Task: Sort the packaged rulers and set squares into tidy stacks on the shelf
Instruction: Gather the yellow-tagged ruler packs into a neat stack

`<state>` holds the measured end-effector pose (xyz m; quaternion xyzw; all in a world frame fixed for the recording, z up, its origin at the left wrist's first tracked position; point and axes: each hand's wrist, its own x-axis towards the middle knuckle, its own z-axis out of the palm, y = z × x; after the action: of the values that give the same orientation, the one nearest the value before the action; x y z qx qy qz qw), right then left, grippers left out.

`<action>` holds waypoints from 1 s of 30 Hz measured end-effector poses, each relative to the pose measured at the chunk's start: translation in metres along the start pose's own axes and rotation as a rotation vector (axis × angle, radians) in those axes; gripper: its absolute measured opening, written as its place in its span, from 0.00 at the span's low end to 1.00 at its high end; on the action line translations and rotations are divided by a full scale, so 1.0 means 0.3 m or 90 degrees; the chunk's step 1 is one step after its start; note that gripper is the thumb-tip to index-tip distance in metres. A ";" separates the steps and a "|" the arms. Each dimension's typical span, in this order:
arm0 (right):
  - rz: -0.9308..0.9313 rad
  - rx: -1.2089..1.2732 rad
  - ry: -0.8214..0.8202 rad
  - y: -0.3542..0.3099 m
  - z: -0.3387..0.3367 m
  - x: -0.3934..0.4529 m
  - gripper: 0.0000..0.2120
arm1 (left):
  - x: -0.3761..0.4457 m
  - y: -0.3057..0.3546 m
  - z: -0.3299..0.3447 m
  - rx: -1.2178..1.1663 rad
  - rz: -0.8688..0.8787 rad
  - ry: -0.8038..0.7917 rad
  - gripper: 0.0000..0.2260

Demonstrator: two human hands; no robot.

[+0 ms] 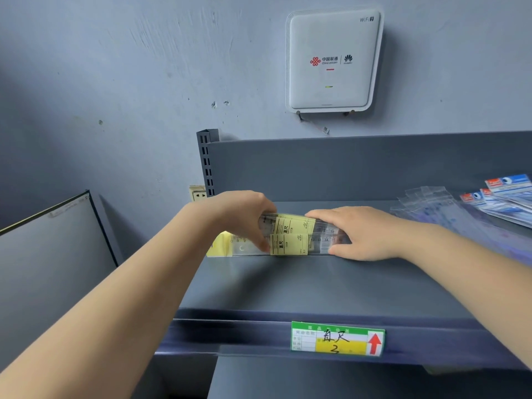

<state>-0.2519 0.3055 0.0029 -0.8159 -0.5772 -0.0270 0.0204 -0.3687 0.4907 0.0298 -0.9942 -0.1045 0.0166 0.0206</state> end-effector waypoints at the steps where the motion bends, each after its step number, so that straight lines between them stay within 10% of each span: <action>1: 0.003 -0.022 -0.003 -0.005 0.005 -0.001 0.30 | 0.001 0.002 0.000 0.000 0.004 0.000 0.17; 30: 0.069 -0.025 0.016 -0.072 0.035 -0.010 0.31 | -0.005 -0.003 0.015 -0.003 0.005 0.051 0.22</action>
<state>-0.2731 0.3105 -0.0077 -0.8459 -0.5310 -0.0477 0.0130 -0.3707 0.4915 0.0254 -0.9945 -0.0996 -0.0235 0.0223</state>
